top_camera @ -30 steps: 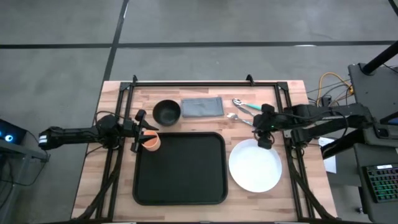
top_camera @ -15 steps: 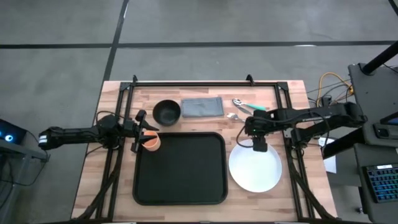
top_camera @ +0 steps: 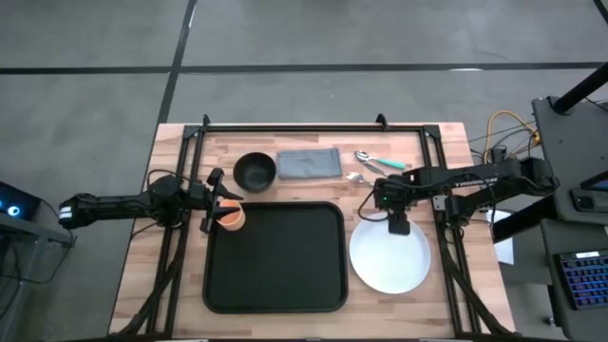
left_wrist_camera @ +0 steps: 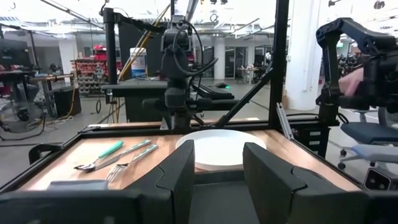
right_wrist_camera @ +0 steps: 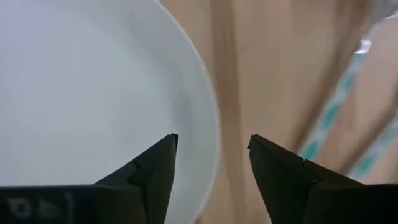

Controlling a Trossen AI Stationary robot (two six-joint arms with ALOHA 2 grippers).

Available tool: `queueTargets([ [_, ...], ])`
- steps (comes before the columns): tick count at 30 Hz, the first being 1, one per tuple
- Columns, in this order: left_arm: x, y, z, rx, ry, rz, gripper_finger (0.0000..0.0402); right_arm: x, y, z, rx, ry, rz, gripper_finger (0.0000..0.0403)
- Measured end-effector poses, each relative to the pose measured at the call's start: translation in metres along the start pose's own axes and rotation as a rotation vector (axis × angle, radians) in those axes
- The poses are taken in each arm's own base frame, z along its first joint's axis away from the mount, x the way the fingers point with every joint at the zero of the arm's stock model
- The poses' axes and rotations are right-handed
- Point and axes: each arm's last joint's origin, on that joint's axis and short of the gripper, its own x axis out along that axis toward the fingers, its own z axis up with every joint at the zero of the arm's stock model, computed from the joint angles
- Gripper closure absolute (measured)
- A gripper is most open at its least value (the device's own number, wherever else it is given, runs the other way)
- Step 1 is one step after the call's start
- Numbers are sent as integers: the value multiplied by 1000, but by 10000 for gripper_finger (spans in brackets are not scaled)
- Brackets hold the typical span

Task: Set up tray
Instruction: Put the white plate on the black tray to the bottom right of the light orange mug

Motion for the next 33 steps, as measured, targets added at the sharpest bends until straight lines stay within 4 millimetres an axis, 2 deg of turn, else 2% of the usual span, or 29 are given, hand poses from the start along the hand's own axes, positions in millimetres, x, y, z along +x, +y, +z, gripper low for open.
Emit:
queueTargets([
  [8,0,0,0,0,0,0,283,9,-4,6,31,-11,43,227],
  [16,0,0,0,0,0,1,283,26,-16,10,107,71,50,241],
  [28,0,0,0,-1,3,4,283,48,-33,17,117,130,117,263],
  [33,0,0,-1,-1,5,4,283,53,-36,18,68,140,122,290],
])
